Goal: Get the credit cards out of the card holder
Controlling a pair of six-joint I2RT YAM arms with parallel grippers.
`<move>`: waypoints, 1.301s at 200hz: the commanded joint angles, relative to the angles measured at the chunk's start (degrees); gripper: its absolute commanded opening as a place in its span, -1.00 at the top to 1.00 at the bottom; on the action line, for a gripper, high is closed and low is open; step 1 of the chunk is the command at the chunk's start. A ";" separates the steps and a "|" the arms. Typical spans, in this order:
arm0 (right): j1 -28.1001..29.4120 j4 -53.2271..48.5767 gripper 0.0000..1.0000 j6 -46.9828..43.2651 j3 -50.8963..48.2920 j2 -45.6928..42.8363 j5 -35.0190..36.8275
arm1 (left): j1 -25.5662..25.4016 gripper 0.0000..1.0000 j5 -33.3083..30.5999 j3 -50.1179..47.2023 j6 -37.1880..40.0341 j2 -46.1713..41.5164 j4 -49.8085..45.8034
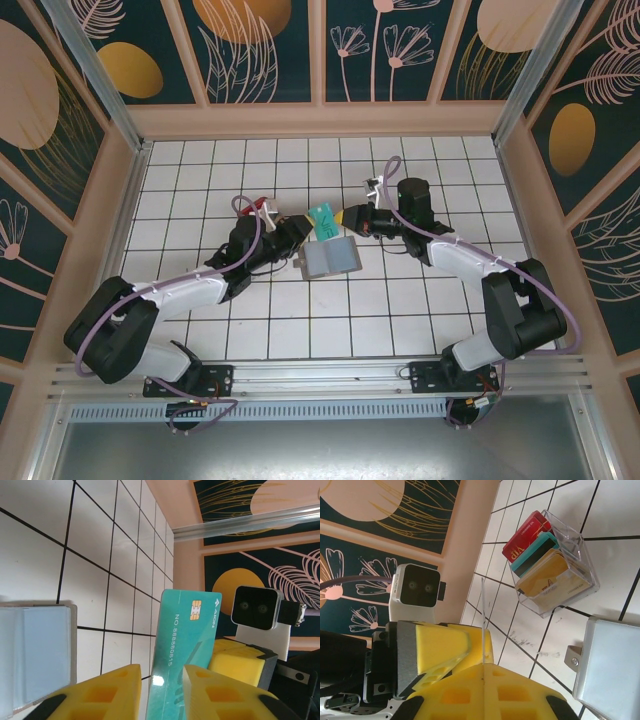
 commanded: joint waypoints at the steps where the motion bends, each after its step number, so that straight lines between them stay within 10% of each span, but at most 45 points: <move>1: 0.68 3.03 1.00 0.41 -0.32 -0.84 -2.07 | 0.41 0.47 0.96 0.77 -0.24 0.47 2.28; 79: 1.26 1.25 1.00 -1.35 0.31 0.43 -1.82 | 0.47 1.00 1.30 0.49 0.85 -1.20 4.33; 138: 0.26 -3.83 -0.27 -4.88 -0.01 -2.27 2.99 | 0.66 1.00 -1.30 5.02 9.89 -5.02 -12.29; 175: -0.11 -5.62 -0.97 -5.95 -1.87 -6.31 7.41 | 1.07 1.00 -5.26 15.10 26.41 -5.25 -36.52; 260: -0.10 -6.75 -0.97 -7.18 -4.49 -11.41 9.98 | 1.07 1.00 -28.46 35.61 68.90 2.19 -66.48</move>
